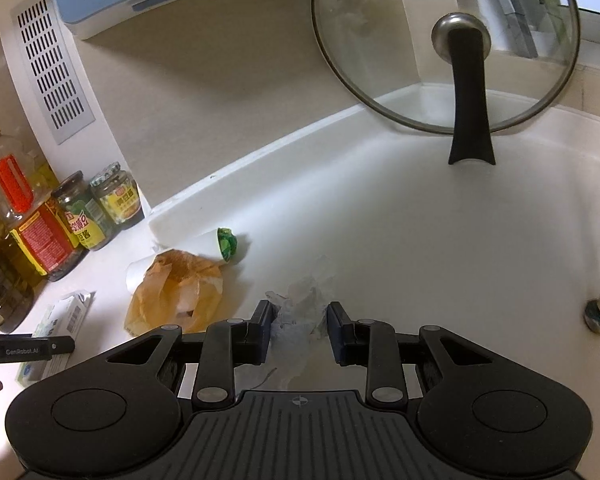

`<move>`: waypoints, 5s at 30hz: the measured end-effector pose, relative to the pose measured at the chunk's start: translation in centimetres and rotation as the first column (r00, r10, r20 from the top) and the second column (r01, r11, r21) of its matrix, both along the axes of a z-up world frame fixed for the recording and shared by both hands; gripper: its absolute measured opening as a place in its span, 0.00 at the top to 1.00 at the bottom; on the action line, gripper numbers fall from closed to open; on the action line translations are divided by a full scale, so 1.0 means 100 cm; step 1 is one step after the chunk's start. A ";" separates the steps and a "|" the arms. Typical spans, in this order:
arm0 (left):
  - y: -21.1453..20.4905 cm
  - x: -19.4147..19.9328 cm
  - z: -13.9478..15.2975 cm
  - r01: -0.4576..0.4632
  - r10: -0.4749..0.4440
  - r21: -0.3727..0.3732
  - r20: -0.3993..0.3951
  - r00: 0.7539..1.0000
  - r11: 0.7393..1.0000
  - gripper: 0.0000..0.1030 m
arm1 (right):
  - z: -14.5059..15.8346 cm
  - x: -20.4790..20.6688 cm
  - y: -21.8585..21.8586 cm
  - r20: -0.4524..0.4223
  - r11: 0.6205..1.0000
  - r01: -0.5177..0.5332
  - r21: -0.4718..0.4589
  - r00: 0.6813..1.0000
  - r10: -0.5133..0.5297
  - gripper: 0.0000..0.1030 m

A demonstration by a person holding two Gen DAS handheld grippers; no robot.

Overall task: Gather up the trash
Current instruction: 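Grasp the white medicine box with the left tool while the right tool grasps the crumpled clear plastic, then carry the medicine box and clear plastic down over the trash bin with both tools, then open both tools to drop the medicine box and plastic into the bin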

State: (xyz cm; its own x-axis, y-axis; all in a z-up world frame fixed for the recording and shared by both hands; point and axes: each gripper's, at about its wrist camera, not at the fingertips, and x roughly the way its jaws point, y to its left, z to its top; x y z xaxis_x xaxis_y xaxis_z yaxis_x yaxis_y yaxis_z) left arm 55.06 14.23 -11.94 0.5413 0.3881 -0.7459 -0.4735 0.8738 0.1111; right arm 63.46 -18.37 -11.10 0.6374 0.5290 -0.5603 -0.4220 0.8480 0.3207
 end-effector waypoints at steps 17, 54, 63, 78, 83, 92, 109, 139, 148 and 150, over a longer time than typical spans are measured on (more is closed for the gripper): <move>-0.004 -0.048 0.028 0.129 -0.131 0.031 0.082 0.988 0.991 0.31 | 0.021 -0.072 0.004 0.029 0.999 0.053 0.009 0.998 -0.053 0.71; -0.120 -0.255 0.050 0.158 -0.148 -0.053 0.163 0.976 0.986 0.31 | 0.014 -0.249 0.005 -0.024 0.946 -0.316 0.075 0.948 0.319 0.70; -0.157 -0.278 0.027 0.142 -0.127 -0.103 0.141 0.982 0.984 0.31 | -0.013 -0.262 -0.016 -0.082 0.932 -0.360 0.053 0.928 0.363 0.70; -0.165 -0.303 -0.056 0.058 -0.057 -0.202 0.015 0.998 0.978 0.31 | -0.091 -0.280 0.002 -0.198 0.884 -0.461 -0.078 0.876 0.440 0.70; -0.160 -0.300 -0.088 0.036 -0.045 -0.225 -0.033 0.998 0.974 0.31 | -0.122 -0.278 0.007 -0.233 0.877 -0.468 -0.108 0.870 0.435 0.70; -0.152 -0.290 -0.127 0.044 -0.063 -0.259 -0.065 0.996 0.965 0.31 | -0.162 -0.269 0.015 -0.260 0.878 -0.455 -0.148 0.875 0.409 0.70; -0.143 -0.265 -0.175 0.040 -0.065 -0.298 -0.075 0.995 0.954 0.31 | -0.224 -0.241 0.038 -0.304 0.863 -0.468 -0.193 0.864 0.401 0.70; -0.140 -0.256 -0.182 0.074 -0.110 -0.322 -0.096 0.989 0.944 0.31 | -0.217 -0.221 0.031 -0.373 0.912 -0.380 -0.154 0.877 0.303 0.48; -0.151 -0.246 -0.186 0.112 -0.153 -0.331 -0.101 0.983 0.937 0.31 | -0.206 -0.222 0.013 -0.361 0.922 -0.330 -0.201 0.900 0.244 0.48; -0.153 -0.243 -0.188 0.117 -0.159 -0.331 -0.104 0.982 0.936 0.31 | -0.206 -0.221 0.010 -0.362 0.925 -0.325 -0.197 0.901 0.239 0.48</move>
